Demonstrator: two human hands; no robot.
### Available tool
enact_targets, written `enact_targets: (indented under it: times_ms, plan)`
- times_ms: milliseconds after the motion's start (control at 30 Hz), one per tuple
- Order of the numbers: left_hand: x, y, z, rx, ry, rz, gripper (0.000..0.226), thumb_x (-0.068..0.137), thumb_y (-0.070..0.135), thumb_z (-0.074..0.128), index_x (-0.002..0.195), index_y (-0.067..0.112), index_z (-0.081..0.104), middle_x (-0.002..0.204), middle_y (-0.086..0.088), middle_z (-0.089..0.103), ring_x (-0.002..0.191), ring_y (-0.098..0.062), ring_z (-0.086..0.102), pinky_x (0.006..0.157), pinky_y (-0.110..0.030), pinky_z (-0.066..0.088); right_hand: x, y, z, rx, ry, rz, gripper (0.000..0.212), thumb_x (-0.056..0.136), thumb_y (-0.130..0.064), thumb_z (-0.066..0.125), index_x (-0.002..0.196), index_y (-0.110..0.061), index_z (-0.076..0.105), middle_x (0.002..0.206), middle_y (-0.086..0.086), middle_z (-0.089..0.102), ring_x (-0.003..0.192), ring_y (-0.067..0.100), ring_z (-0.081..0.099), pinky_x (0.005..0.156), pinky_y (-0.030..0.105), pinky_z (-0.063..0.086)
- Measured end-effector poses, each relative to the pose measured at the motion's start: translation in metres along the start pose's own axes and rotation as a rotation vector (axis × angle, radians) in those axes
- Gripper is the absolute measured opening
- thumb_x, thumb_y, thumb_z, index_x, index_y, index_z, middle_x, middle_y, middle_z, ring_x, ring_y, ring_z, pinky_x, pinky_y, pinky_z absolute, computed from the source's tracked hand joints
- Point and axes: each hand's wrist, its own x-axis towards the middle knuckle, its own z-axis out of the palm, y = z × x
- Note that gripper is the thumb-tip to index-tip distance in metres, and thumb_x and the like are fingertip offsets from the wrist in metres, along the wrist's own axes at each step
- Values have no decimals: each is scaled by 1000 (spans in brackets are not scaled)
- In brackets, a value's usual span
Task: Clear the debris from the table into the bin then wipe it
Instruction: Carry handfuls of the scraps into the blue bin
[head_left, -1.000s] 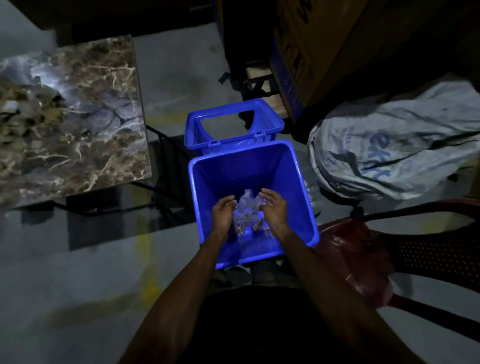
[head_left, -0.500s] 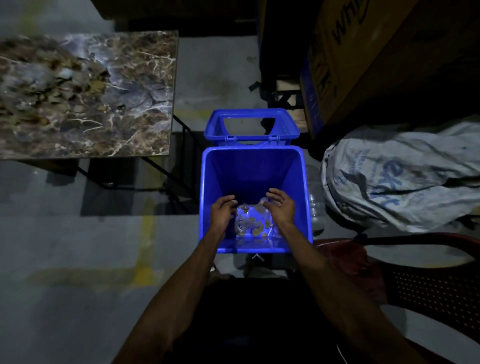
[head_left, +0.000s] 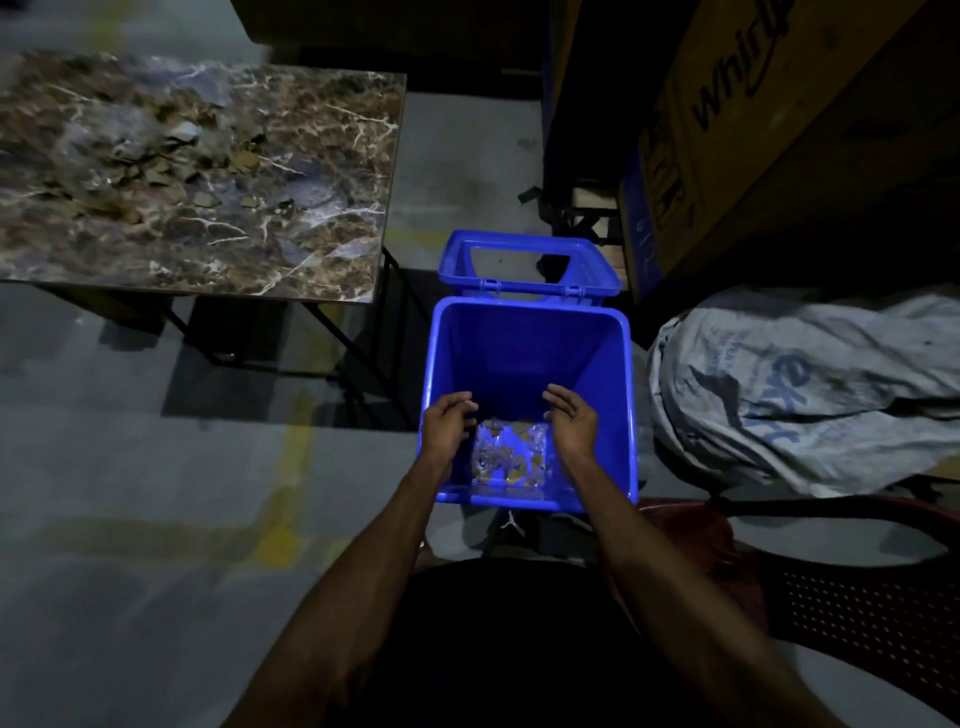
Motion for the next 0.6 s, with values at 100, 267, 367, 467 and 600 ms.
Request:
enact_targets:
  times_ms: [100, 267, 367, 467, 600]
  plan:
    - [-1, 4, -10, -12, -16, 9, 22, 95, 1, 60, 101, 19, 68, 86, 1, 72, 66, -14, 60, 54, -21, 42, -11, 0, 21, 2, -22, 1, 41, 90, 24, 52, 124, 6, 66, 119, 19, 71, 78, 3, 68, 68, 18, 55]
    - [-3, 17, -37, -51, -1, 45, 20, 94, 3, 61, 101, 20, 70, 86, 1, 73, 67, -13, 62, 56, -21, 44, -36, -12, 61, -26, -103, -30, 39, 92, 18, 55, 127, 3, 66, 115, 15, 71, 84, 7, 66, 67, 14, 53]
    - [-6, 24, -65, -124, 8, 62, 18, 94, 3, 63, 104, 16, 71, 86, -2, 73, 68, -13, 62, 61, -25, 46, -50, -17, 91, -32, -160, -66, 38, 91, 15, 57, 125, 1, 66, 117, 16, 71, 92, 14, 66, 74, 17, 52]
    - [-7, 27, -99, -191, 34, 79, 18, 93, 3, 64, 99, 17, 72, 84, -4, 72, 68, -14, 62, 60, -26, 46, -65, -18, 127, -54, -226, -93, 36, 90, 15, 57, 120, -2, 66, 112, 15, 71, 97, 19, 65, 80, 21, 53]
    - [-14, 28, -149, -267, 95, 81, 20, 94, 1, 63, 110, 12, 71, 81, 0, 71, 60, -6, 62, 55, -20, 44, -93, -19, 184, -128, -321, -151, 35, 91, 16, 54, 123, 6, 64, 111, 16, 69, 98, 18, 63, 82, 20, 51]
